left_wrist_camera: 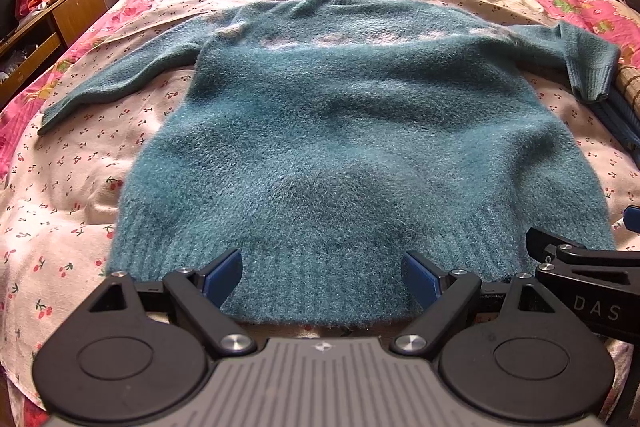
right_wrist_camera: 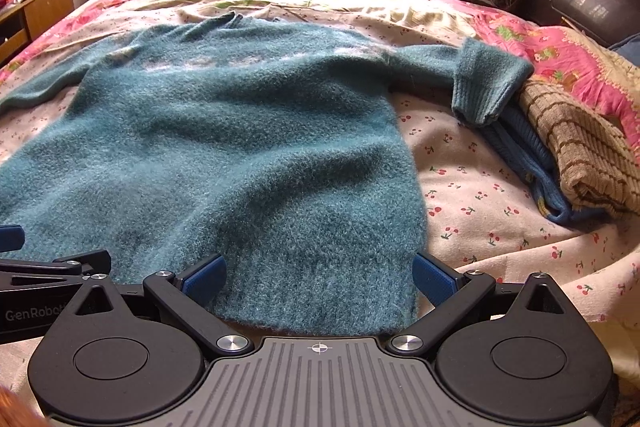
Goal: Fold small clothes
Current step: 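Move the right tool to the sweater cuff and close on it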
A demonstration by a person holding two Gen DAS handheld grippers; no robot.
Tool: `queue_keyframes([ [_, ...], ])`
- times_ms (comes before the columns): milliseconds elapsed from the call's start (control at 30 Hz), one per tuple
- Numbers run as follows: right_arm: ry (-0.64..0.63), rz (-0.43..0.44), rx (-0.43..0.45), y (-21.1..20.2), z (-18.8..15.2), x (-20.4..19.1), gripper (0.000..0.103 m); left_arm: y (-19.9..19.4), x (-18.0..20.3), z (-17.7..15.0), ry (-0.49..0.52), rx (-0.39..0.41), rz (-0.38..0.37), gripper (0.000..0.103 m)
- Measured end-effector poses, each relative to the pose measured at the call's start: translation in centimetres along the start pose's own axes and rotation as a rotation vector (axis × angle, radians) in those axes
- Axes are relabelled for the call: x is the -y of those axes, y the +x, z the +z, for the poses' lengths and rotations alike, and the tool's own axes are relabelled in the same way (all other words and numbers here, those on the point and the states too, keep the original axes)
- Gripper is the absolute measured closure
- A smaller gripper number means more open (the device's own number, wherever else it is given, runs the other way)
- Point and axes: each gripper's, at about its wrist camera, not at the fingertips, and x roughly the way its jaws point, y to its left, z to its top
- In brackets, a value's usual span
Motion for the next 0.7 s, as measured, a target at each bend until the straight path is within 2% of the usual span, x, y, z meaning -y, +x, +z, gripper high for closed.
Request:
queue_keyframes([
  [333,-0.044,-0.039,0.031,-0.6,0.6,-0.8,0.003,-0.3,-0.7,-0.1,-0.021,0.016,-0.008,0.008],
  [533,-0.029,-0.008,0.052,-1.1,1.2,-0.5,0.003,-0.9,-0.9,0.2,-0.025,0.04,-0.011,0.008],
  [700,0.002,0.047,0.073,-0.9,2.7,0.2,0.004,-1.4,-1.0,1.8,-0.024,0.072,-0.018,0.008],
])
